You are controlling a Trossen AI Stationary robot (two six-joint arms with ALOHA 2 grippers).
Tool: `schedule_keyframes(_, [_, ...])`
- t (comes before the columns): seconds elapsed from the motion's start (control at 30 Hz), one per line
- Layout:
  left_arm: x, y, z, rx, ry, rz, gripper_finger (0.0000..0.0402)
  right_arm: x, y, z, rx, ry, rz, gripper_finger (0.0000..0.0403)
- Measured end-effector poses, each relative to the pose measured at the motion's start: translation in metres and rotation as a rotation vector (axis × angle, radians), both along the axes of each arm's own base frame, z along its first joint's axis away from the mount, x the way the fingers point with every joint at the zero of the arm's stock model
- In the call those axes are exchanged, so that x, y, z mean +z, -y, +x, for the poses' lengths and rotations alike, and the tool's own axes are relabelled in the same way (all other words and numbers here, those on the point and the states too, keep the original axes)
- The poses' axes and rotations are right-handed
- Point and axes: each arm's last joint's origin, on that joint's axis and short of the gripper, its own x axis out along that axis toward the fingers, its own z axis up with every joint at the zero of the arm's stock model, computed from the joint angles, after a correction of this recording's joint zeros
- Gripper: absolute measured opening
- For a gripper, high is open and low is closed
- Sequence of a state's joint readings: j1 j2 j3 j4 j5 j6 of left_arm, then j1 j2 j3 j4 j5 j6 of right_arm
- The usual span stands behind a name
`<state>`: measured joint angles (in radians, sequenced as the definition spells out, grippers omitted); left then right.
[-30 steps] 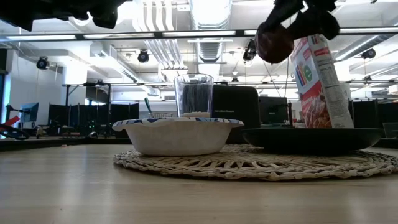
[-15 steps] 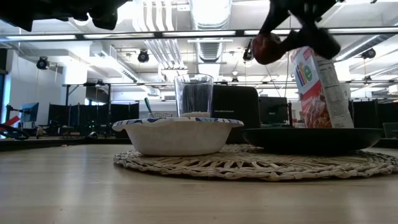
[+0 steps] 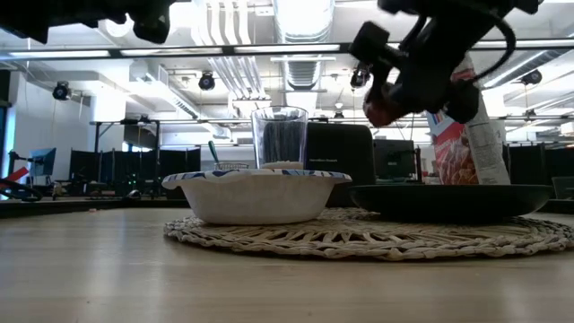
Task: Arrange a breakfast setting
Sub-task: Put the apple on the top of the brown place mat
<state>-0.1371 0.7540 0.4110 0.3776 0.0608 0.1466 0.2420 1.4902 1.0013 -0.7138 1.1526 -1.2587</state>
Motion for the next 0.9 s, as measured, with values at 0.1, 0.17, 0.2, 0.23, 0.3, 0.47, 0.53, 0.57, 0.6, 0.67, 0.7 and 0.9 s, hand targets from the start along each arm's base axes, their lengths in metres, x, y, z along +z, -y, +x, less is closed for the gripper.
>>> schedule_keyframes(0.1, [0.002, 0.000, 0.000, 0.001, 0.016, -0.002, 0.0096, -0.009, -0.001, 0.004, 0.005, -0.057, -0.014, 0.0201])
schedule_keyframes(0.17, [0.002, 0.000, 0.000, 0.001, 0.020, -0.003, 0.0096, -0.013, -0.001, 0.006, 0.004, -0.070, -0.018, 0.0201])
schedule_keyframes(0.2, [0.002, 0.000, 0.000, 0.001, 0.025, -0.003, 0.0096, -0.016, -0.002, 0.008, 0.005, -0.080, -0.020, 0.0201])
schedule_keyframes(0.23, [0.003, 0.000, 0.000, 0.001, 0.028, -0.003, 0.0096, -0.019, -0.002, 0.009, 0.005, -0.090, -0.021, 0.0201])
schedule_keyframes(0.3, [0.003, 0.000, 0.000, 0.001, 0.028, -0.003, 0.0096, -0.023, -0.003, 0.011, 0.008, -0.106, -0.019, 0.0201])
schedule_keyframes(0.47, [0.002, 0.000, 0.000, 0.001, 0.027, -0.003, 0.0096, -0.034, -0.005, 0.020, 0.007, -0.129, -0.022, 0.0201])
schedule_keyframes(0.53, [0.002, 0.000, 0.000, 0.001, 0.024, -0.003, 0.0096, -0.038, -0.007, 0.026, 0.012, -0.136, -0.005, 0.0201])
schedule_keyframes(0.57, [0.002, 0.000, 0.000, 0.001, 0.020, -0.002, 0.0096, -0.040, -0.007, 0.029, 0.012, -0.134, -0.001, 0.0201])
schedule_keyframes(0.6, [0.002, 0.000, 0.000, 0.001, 0.019, -0.002, 0.0096, -0.041, -0.008, 0.032, 0.012, -0.132, 0.000, 0.0201])
schedule_keyframes(0.67, [0.001, 0.000, 0.000, 0.001, 0.017, -0.002, 0.0096, -0.043, -0.010, 0.038, 0.011, -0.131, 0.000, 0.0201])
schedule_keyframes(0.7, [0.001, 0.000, 0.000, 0.001, 0.015, -0.001, 0.0096, -0.044, -0.011, 0.041, 0.011, -0.134, 0.001, 0.0201])
schedule_keyframes(0.9, [0.000, 0.000, 0.000, 0.001, 0.003, 0.004, 0.0096, -0.048, -0.015, 0.060, 0.011, -0.126, 0.006, 0.0201])
